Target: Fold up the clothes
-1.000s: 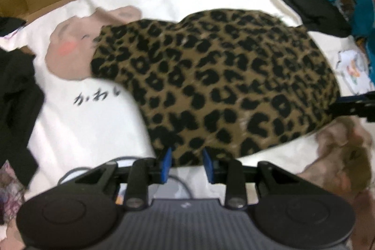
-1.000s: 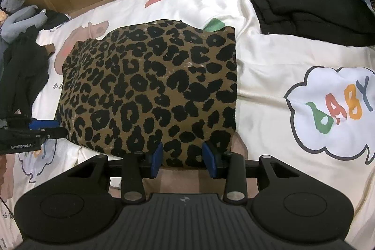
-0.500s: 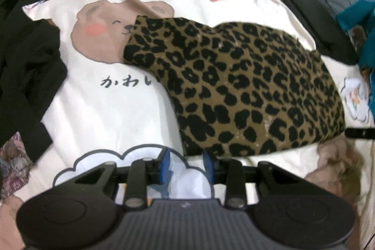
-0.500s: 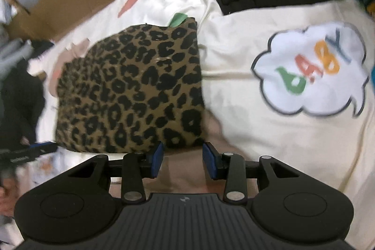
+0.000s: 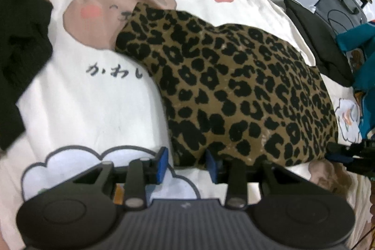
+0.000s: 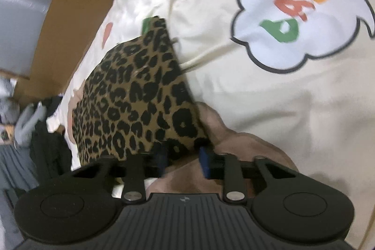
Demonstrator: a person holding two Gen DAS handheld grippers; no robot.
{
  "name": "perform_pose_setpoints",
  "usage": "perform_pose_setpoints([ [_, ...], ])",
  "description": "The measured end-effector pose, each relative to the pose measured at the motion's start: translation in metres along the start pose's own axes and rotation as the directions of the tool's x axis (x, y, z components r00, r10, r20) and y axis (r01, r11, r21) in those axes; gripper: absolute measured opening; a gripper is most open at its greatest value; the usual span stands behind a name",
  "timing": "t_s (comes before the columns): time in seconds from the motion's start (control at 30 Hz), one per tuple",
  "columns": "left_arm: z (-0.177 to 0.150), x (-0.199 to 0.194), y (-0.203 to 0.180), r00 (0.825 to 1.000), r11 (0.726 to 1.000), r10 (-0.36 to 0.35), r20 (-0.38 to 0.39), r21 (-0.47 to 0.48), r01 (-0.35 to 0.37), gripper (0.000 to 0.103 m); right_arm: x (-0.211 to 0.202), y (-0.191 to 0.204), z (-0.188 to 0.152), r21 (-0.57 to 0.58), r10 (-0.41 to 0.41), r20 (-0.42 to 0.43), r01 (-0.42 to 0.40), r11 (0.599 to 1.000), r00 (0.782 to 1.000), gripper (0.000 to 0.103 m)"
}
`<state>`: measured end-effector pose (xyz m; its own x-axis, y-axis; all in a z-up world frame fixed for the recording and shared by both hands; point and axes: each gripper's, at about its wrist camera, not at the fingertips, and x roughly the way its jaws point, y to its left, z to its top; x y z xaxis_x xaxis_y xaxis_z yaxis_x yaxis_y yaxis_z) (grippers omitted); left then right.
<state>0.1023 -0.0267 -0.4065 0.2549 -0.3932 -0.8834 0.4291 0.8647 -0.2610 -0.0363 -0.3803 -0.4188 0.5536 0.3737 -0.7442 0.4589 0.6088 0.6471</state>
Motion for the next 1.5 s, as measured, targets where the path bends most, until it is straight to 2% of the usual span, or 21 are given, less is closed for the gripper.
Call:
perform_pose_setpoints([
  [0.03,-0.001,0.000,0.000,1.000,1.000,-0.008,0.002,-0.004,0.008,0.033,0.000,-0.001,0.001,0.014,0.006,-0.001,-0.006,1.000,1.000,0.017],
  [0.07,0.000,-0.001,0.000,1.000,1.000,-0.011,-0.001,-0.002,0.011,0.023,-0.001,-0.001,0.001,0.020,0.010,0.001,-0.010,1.000,1.000,0.015],
  [0.2,0.000,-0.006,0.001,1.000,1.000,-0.020,0.002,-0.005,0.020,0.016,-0.007,-0.001,0.000,0.043,0.036,0.014,-0.037,0.998,0.999,0.013],
  [0.27,0.000,-0.007,0.003,0.999,0.999,-0.032,0.004,-0.014,0.032,0.017,-0.005,-0.004,0.000,0.066,0.052,0.017,-0.053,0.996,0.998,0.018],
  [0.33,0.000,-0.007,0.006,0.999,0.999,-0.045,0.001,-0.027,0.045,0.021,-0.002,-0.008,-0.001,0.090,0.068,0.020,-0.069,0.994,0.997,0.026],
  [0.37,-0.001,-0.005,0.008,0.999,0.998,-0.051,-0.001,-0.043,0.051,0.025,-0.001,-0.010,-0.002,0.102,0.075,0.022,-0.077,0.992,0.997,0.036],
  [0.4,-0.002,-0.004,0.011,0.997,0.995,-0.071,-0.005,-0.070,0.070,0.034,0.001,-0.012,-0.002,0.113,0.083,0.024,-0.085,0.990,0.996,0.039],
  [0.47,-0.003,-0.002,0.015,0.994,0.989,-0.109,-0.003,-0.102,0.108,0.045,0.004,-0.016,-0.003,0.137,0.098,0.028,-0.101,0.985,0.995,0.040],
  [0.53,-0.004,0.002,0.014,0.992,0.989,-0.124,0.011,-0.083,0.125,0.048,0.007,-0.020,-0.004,0.160,0.114,0.032,-0.117,0.980,0.993,0.039],
  [0.67,-0.006,0.009,0.015,0.989,0.986,-0.147,0.027,-0.076,0.148,0.046,0.007,-0.025,-0.005,0.203,0.137,0.050,-0.144,0.969,0.989,0.038],
  [0.7,-0.006,0.009,0.015,0.989,0.986,-0.147,0.027,-0.072,0.148,0.044,0.007,-0.026,-0.005,0.205,0.135,0.052,-0.143,0.968,0.989,0.034],
  [0.73,-0.006,0.008,0.015,0.989,0.987,-0.147,0.027,-0.069,0.148,0.040,0.007,-0.026,-0.005,0.208,0.134,0.053,-0.142,0.968,0.990,0.032],
  [0.77,-0.006,0.008,0.014,0.989,0.987,-0.147,0.027,-0.066,0.148,0.032,0.007,-0.025,-0.005,0.203,0.132,0.054,-0.141,0.969,0.990,0.025],
  [0.83,-0.006,0.007,0.015,0.991,0.990,-0.133,0.018,-0.050,0.133,0.019,0.007,-0.023,-0.004,0.189,0.128,0.056,-0.137,0.972,0.990,0.023],
  [0.87,-0.006,0.008,0.016,0.991,0.990,-0.131,0.014,-0.047,0.132,0.017,0.007,-0.022,-0.003,0.186,0.126,0.055,-0.134,0.973,0.991,0.023],
  [0.97,-0.005,0.004,0.014,0.993,0.992,-0.119,0.009,-0.036,0.120,0.014,0.008,-0.020,-0.001,0.185,0.116,0.049,-0.123,0.975,0.992,0.024],
  [1.03,-0.005,0.000,0.008,0.996,0.996,-0.087,0.011,0.004,0.087,0.013,0.007,-0.020,-0.001,0.185,0.110,0.049,-0.117,0.976,0.993,0.025],
  [1.13,-0.008,-0.004,0.001,0.999,0.998,-0.047,0.019,0.036,0.046,0.010,0.006,-0.016,-0.002,0.166,0.100,0.053,-0.107,0.980,0.994,0.021],
  [1.2,-0.009,-0.005,0.001,0.999,0.999,-0.037,0.015,0.028,0.036,0.009,0.006,-0.012,-0.003,0.145,0.093,0.049,-0.099,0.985,0.995,0.013],
  [1.5,-0.008,-0.020,-0.003,1.000,0.999,0.002,0.019,0.054,-0.003,0.008,0.000,0.004,-0.004,0.091,0.090,0.024,-0.091,0.992,0.996,0.010],
])
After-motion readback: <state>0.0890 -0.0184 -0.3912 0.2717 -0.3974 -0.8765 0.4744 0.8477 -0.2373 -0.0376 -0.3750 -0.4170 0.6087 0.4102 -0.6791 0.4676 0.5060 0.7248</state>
